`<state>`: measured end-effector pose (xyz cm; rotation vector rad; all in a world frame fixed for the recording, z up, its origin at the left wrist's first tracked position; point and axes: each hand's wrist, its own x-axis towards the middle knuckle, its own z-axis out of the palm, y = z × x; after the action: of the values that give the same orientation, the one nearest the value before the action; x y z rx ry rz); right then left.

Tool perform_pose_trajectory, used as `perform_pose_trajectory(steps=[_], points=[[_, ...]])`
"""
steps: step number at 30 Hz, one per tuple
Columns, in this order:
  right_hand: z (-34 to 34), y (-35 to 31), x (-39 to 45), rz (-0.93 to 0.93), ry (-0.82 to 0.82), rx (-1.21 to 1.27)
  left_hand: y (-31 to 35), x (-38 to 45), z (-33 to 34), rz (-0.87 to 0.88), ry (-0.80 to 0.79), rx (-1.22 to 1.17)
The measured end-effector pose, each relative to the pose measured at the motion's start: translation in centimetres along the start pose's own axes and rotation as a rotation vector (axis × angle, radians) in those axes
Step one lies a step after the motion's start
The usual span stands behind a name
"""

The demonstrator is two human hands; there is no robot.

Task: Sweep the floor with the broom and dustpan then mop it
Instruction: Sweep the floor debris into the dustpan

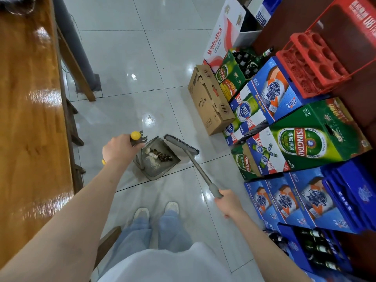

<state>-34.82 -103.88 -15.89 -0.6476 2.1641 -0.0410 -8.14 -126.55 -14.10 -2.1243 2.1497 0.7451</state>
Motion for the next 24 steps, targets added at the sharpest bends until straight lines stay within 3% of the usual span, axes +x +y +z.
perform_pose_trajectory(steps=[12,24], points=[[2.0,1.5,-2.5,0.076,0.038,0.101,-2.0,-4.1,0.3,0.017,0.003,-0.042],[1.8,9.4,-5.2,0.047,0.047,0.152,-1.7,-13.0,2.2,-0.021,0.036,0.004]])
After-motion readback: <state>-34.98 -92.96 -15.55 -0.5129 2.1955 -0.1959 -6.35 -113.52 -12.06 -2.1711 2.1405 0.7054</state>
